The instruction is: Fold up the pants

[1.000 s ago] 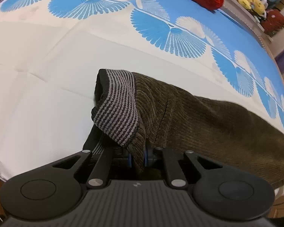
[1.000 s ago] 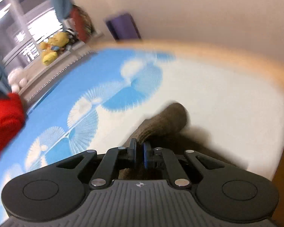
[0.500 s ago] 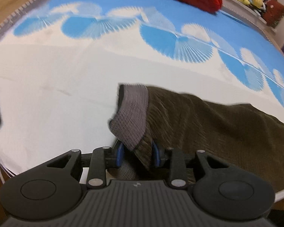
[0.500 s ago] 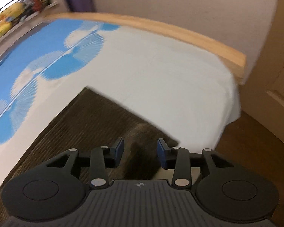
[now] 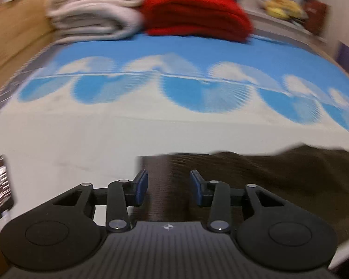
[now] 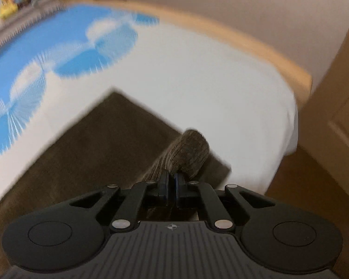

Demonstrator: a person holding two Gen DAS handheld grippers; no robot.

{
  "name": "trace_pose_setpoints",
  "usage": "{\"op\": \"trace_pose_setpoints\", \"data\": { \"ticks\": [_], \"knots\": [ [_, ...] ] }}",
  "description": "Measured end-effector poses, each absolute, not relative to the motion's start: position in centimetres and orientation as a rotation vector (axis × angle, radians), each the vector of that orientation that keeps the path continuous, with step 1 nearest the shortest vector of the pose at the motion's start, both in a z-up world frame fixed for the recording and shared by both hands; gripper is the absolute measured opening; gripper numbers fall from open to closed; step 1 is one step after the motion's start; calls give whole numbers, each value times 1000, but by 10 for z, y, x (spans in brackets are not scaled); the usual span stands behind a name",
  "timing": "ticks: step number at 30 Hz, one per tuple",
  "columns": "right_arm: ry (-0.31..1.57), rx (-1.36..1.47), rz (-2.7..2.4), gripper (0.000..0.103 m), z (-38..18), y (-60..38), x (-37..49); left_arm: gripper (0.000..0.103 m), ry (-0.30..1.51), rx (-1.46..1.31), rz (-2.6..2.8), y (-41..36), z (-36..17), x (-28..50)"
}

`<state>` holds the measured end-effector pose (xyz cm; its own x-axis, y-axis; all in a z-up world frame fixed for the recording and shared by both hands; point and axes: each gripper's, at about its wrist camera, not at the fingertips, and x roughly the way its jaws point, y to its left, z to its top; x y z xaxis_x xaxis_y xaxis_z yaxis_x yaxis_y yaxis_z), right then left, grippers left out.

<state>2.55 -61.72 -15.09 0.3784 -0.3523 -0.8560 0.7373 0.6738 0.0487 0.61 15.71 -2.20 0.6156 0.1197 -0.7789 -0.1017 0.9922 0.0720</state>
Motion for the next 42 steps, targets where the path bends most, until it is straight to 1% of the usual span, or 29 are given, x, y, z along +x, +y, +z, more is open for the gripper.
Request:
{"op": "trace_pose_setpoints", "data": {
  "ticks": [2, 5, 6, 8, 9, 11, 13, 15, 17, 19, 20, 22, 23, 24, 27, 29, 31, 33, 34, 37, 39, 42],
  "knots": [
    [939, 446, -741, 5, -147, -615, 30, 44, 979, 69, 90, 149, -38, 14],
    [1004, 468, -781, 7, -160, -618, 31, 42, 1279, 143, 200, 160, -91, 28],
    [1066, 468, -795, 9, -169, -619, 33, 43, 1268, 163, 194, 158, -89, 29],
    [1130, 453, -841, 20, -175, -619, 34, 44, 1230, 148, 178, 158, -79, 28],
    [1115, 460, -859, 30, -173, -621, 31, 44, 1216, 123, 186, 160, -75, 27],
    [1064, 418, -890, 36, -160, -618, 28, 44, 1129, 86, 187, 158, -61, 27],
    [982, 351, -873, 49, -142, -608, 25, 44, 1041, 68, 168, 154, -49, 30],
    [897, 283, -800, 52, -127, -594, 23, 44, 1006, 38, 164, 151, -44, 38],
    [861, 245, -706, 54, -122, -582, 23, 44, 1068, -55, 195, 162, -57, 53],
    [888, 291, -603, 65, -130, -579, 24, 44, 1207, -159, 269, 181, -82, 64],
    [929, 344, -552, 66, -138, -580, 26, 45, 1213, -194, 290, 185, -86, 65],
    [1066, 471, -489, 66, -165, -587, 28, 46, 1193, -178, 304, 178, -78, 67],
    [1125, 506, -493, 64, -176, -590, 28, 46, 1181, -167, 313, 174, -75, 67],
    [1141, 521, -505, 60, -182, -594, 25, 46, 1170, -157, 319, 169, -73, 66],
    [1060, 538, -552, 61, -171, -603, 15, 47, 1109, -149, 261, 154, -63, 68],
    [968, 538, -629, 64, -158, -613, 2, 48, 1088, -131, 218, 142, -60, 69],
    [867, 590, -735, 70, -149, -630, -20, 50, 1072, -103, 175, 130, -59, 72],
    [798, 701, -821, 75, -153, -653, -44, 51, 1055, -68, 143, 115, -59, 73],
    [779, 771, -845, 77, -157, -662, -55, 52, 1050, -57, 134, 110, -60, 73],
    [770, 986, -820, 77, -183, -680, -74, 52, 1034, -42, 102, 98, -60, 76],
    [761, 1041, -806, 77, -190, -684, -81, 52, 1034, -40, 96, 92, -61, 79],
    [787, 1031, -775, 77, -197, -684, -69, 52, 1040, -41, 90, 87, -64, 83]
  ]
}}
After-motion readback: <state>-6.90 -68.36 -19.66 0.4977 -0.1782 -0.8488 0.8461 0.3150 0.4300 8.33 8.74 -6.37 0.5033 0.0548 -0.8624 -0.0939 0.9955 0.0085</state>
